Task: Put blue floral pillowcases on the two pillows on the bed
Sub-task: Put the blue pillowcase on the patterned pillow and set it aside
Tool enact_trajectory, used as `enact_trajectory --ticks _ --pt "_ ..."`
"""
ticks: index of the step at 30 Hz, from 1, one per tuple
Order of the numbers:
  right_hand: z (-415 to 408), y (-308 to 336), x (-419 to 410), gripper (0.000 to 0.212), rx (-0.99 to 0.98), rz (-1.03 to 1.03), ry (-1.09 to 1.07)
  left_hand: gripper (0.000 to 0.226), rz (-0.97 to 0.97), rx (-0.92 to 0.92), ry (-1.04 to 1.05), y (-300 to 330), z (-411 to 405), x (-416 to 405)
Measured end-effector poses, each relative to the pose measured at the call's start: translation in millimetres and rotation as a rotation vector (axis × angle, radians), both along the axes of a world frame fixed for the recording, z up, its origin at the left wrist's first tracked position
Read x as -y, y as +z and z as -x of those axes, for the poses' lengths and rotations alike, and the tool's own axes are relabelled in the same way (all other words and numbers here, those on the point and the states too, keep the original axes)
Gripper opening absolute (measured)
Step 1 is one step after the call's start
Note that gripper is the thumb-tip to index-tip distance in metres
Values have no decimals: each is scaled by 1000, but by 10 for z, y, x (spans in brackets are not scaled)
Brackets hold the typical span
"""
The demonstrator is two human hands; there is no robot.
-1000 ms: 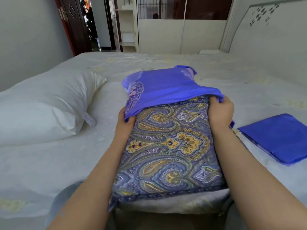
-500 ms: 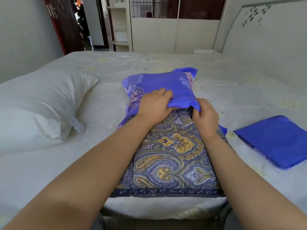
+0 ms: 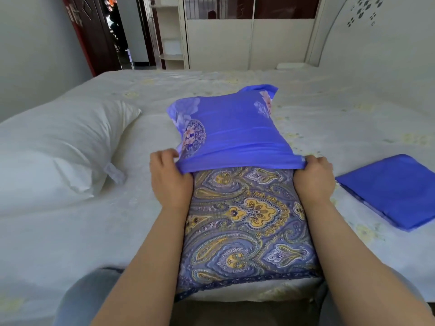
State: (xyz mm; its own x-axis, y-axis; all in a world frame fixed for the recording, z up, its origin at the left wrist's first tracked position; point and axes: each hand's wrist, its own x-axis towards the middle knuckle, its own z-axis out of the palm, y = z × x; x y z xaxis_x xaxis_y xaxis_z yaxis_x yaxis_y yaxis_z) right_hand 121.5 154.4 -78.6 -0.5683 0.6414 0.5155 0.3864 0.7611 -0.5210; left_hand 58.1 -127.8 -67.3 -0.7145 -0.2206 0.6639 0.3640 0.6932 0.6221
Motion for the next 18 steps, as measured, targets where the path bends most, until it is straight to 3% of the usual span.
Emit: enact_trajectory --ticks 4,7,9,12,16,18 --pt "-58 -160 -221 24 133 365 -4 30 -274 193 47 -268 -128 80" --pt "-120 -227 -239 26 52 562 122 18 -522 473 -2 -297 -84 65" --pt "-190 -248 -167 26 -160 581 161 20 -522 407 -20 -303 -111 35" --pt "-259 -215 -3 27 -458 600 270 17 -485 168 -82 -266 -180 -31" --pt "-280 -144 160 30 -640 749 309 17 -325 -60 -204 -236 -192 -44" --pt "-251 -85 151 31 -660 806 227 22 -270 -121 -265 -146 -264 -104"
